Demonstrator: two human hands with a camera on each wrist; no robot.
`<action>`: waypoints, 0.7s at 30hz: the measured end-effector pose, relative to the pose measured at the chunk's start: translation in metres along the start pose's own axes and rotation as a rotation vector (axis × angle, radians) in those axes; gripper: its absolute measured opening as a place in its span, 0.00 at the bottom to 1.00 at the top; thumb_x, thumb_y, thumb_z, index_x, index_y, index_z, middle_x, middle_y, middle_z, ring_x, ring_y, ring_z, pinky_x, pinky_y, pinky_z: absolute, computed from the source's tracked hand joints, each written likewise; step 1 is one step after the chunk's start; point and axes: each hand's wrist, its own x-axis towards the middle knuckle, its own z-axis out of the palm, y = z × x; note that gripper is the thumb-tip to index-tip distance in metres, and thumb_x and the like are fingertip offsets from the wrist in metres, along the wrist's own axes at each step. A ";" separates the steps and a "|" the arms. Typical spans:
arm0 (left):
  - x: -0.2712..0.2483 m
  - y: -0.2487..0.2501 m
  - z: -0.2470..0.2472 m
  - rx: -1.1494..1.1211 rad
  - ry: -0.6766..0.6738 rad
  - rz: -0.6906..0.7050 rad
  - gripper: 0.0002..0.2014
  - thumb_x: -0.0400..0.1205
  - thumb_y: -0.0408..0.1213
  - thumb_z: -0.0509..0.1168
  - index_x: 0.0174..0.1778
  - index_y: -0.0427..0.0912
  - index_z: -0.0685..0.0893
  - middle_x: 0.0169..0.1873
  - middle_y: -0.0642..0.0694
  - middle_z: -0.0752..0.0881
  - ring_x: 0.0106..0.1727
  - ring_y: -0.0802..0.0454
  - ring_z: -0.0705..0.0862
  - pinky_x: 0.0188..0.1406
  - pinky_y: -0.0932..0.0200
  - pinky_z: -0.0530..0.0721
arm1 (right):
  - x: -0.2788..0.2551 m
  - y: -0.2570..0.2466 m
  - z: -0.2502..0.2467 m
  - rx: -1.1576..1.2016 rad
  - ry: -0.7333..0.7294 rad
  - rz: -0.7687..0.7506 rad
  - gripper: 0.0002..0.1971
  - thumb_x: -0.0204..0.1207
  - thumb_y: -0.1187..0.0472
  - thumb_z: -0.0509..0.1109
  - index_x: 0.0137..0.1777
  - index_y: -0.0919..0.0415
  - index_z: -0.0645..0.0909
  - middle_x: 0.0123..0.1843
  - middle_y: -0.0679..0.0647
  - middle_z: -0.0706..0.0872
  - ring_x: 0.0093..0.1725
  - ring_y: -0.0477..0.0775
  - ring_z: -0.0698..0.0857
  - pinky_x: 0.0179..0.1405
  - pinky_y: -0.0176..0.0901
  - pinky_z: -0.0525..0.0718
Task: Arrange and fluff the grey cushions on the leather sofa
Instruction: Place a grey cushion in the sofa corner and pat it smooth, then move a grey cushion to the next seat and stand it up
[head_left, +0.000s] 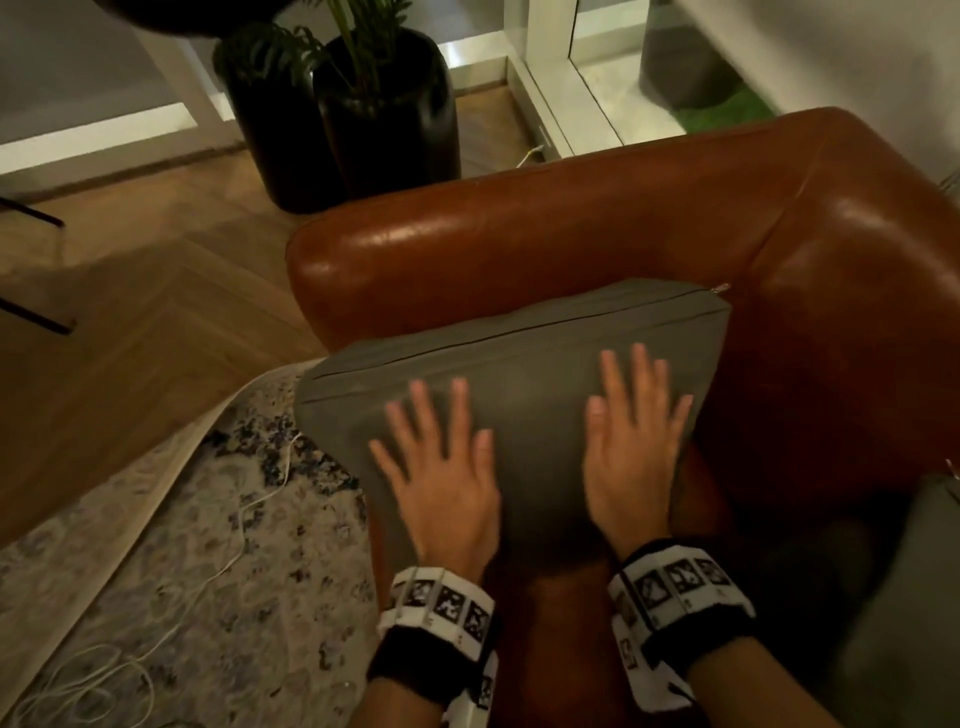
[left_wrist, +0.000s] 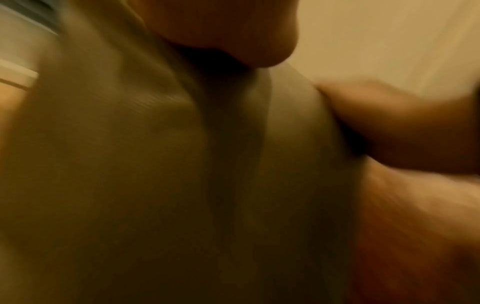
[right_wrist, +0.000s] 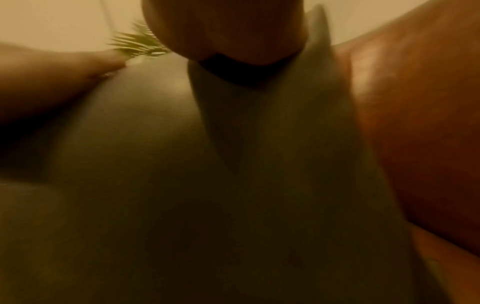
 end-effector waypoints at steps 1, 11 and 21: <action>0.007 -0.011 -0.002 -0.013 0.060 -0.088 0.28 0.86 0.57 0.33 0.83 0.54 0.44 0.83 0.43 0.44 0.83 0.42 0.40 0.79 0.37 0.38 | 0.004 0.010 -0.001 0.067 0.016 0.086 0.28 0.87 0.46 0.43 0.85 0.53 0.56 0.87 0.53 0.51 0.85 0.46 0.44 0.84 0.48 0.38; 0.038 -0.031 -0.027 -0.821 0.427 -0.817 0.25 0.89 0.49 0.46 0.69 0.33 0.74 0.67 0.31 0.78 0.66 0.39 0.77 0.54 0.63 0.70 | 0.048 0.015 -0.011 0.616 0.436 1.007 0.23 0.86 0.43 0.53 0.66 0.57 0.80 0.60 0.55 0.84 0.66 0.62 0.77 0.65 0.56 0.74; 0.043 -0.043 -0.028 -0.806 0.314 -0.842 0.25 0.90 0.48 0.45 0.72 0.34 0.75 0.69 0.30 0.78 0.67 0.34 0.77 0.57 0.54 0.73 | 0.043 0.015 -0.006 0.559 0.282 0.854 0.19 0.89 0.53 0.51 0.50 0.65 0.78 0.41 0.52 0.79 0.50 0.60 0.80 0.47 0.44 0.71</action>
